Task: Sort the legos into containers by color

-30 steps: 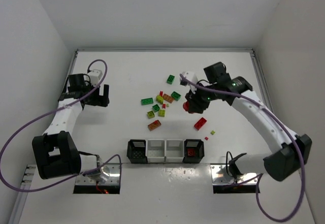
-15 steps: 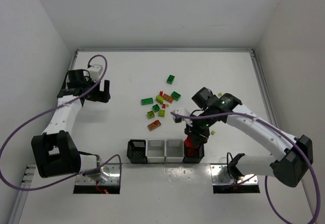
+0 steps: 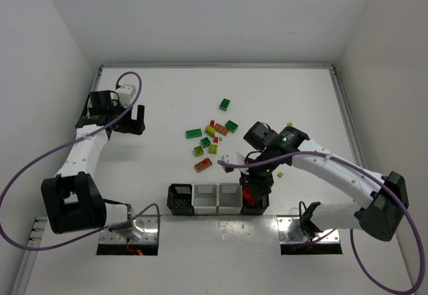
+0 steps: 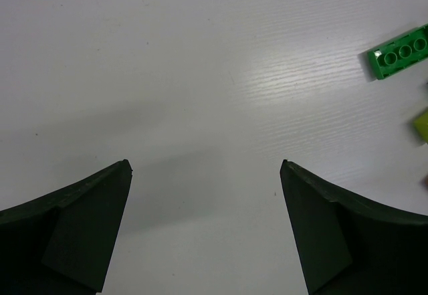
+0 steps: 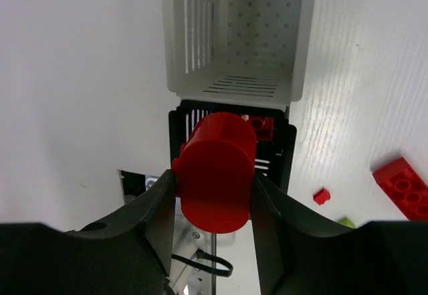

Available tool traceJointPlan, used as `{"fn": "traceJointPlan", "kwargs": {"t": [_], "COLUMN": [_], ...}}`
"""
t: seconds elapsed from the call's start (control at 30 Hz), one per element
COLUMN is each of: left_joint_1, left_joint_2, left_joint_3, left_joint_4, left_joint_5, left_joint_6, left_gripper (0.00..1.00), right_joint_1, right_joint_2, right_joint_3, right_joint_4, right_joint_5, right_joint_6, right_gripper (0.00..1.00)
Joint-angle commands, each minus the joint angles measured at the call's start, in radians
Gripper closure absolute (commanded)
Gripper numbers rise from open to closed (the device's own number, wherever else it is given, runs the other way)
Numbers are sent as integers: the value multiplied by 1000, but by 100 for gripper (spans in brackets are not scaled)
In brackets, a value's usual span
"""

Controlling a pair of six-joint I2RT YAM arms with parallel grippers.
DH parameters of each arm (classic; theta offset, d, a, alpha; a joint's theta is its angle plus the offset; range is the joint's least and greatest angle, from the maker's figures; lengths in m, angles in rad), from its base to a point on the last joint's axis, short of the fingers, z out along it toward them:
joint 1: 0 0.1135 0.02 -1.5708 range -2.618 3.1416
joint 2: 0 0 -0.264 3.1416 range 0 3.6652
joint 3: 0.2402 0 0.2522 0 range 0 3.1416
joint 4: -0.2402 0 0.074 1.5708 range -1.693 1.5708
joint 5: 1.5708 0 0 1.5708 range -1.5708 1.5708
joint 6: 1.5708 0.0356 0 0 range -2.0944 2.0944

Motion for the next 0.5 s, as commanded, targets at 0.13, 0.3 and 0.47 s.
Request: {"fn": "traceJointPlan", "kwargs": {"t": [0.13, 0.3, 0.47], "left_joint_1": [-9, -9, -9], "left_joint_2": [-2, -2, -2], "left_joint_3": [38, 29, 29], "left_joint_4": [13, 13, 13], "left_joint_5": [3, 3, -6], "left_joint_6": [-9, -9, -9], "left_gripper": [0, 0, 0], "right_joint_1": [-14, -23, -36], "right_joint_2": [-29, -29, -29], "right_joint_3": [45, 112, 99], "right_joint_4": [35, 66, 147], "right_joint_5": [97, 176, 234], "right_joint_6": [48, 71, 143], "right_gripper": [47, 40, 40]}}
